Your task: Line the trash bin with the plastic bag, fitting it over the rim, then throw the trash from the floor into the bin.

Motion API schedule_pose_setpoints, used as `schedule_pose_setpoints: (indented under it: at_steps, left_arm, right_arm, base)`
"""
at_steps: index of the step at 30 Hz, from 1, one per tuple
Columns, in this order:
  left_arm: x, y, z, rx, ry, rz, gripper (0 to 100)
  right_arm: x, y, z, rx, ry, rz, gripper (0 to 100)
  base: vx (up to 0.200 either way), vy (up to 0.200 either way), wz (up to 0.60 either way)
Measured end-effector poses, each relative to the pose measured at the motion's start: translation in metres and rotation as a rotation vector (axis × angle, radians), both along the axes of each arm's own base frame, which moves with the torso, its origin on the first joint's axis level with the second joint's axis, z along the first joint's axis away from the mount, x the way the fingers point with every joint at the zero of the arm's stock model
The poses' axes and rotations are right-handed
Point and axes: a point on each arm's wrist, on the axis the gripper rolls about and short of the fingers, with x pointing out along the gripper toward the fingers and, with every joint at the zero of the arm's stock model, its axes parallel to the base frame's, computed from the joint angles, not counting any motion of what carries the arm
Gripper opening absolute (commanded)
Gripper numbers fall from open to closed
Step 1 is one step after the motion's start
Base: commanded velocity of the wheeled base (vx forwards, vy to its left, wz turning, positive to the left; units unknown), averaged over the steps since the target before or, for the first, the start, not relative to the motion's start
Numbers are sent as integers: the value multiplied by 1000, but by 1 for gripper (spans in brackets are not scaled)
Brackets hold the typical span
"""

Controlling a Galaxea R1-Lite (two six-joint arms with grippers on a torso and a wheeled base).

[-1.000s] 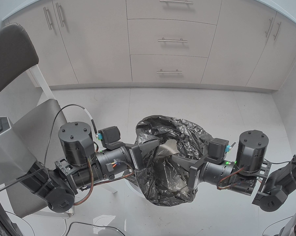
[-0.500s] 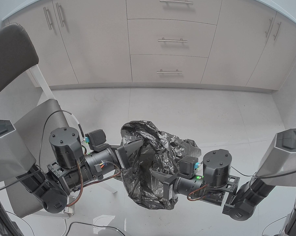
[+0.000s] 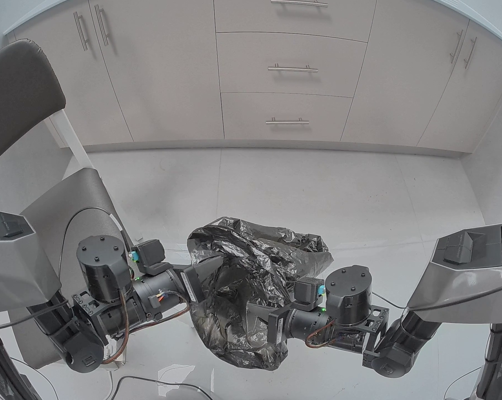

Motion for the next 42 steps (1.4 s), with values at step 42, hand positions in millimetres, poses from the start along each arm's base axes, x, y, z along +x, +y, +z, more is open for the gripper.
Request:
schedule_pose_setpoints:
  at_steps: [42]
  left_arm:
    - [2,-1,4,76,8,5,0]
  right_arm:
    - [8,7,14,48,168,-53,0]
  base:
    - [0,0,0]
